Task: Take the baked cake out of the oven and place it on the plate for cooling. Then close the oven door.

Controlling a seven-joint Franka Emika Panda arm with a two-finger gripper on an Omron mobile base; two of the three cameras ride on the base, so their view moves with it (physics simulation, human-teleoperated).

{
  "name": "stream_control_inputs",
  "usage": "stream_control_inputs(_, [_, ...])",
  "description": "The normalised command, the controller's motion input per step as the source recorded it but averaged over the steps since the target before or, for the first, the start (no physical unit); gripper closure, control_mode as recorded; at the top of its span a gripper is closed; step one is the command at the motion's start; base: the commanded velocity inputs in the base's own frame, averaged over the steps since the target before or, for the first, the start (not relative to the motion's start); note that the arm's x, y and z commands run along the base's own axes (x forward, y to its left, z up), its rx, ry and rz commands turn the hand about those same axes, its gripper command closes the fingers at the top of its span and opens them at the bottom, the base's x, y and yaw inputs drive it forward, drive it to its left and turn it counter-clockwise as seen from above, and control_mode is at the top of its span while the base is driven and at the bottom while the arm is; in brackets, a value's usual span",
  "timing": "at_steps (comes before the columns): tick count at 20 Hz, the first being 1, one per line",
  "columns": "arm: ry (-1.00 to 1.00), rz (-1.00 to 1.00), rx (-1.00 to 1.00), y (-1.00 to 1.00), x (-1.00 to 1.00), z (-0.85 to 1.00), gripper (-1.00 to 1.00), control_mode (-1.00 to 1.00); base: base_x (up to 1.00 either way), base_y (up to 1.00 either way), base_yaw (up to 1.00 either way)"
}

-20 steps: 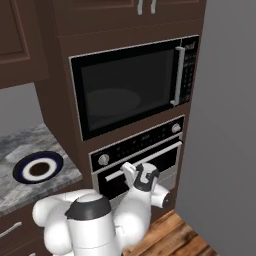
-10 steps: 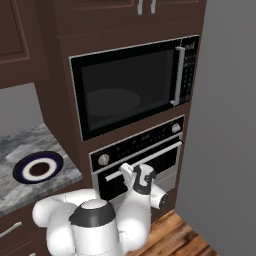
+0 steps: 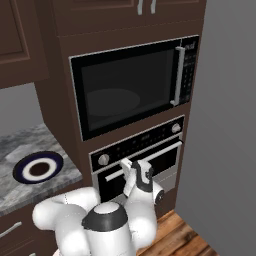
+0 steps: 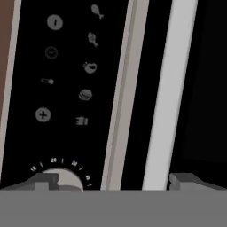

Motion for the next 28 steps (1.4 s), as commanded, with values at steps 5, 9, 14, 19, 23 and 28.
stream_control_inputs(5, [0.01,-0.02,0.01,0.0,0.41,-0.21,-1.0,-1.0,0.0,0.0,0.0])
stream_control_inputs(9, [0.04,-0.01,0.0,0.0,0.41,-0.37,-1.0,-1.0,0.0,0.0,0.0])
stream_control_inputs(14, [0.05,0.0,0.0,-0.04,0.24,-0.45,-1.0,-1.0,0.0,0.0,0.0])
stream_control_inputs(19, [0.06,0.0,0.0,-0.09,0.18,-0.42,-1.0,-1.0,0.0,0.0,0.0])
stream_control_inputs(23, [0.05,0.0,0.0,-0.01,0.28,-0.33,-1.0,-1.0,0.0,0.0,0.0])
stream_control_inputs(28, [0.0,0.0,0.0,0.02,0.41,-0.24,-1.0,-1.0,0.0,0.0,0.0])
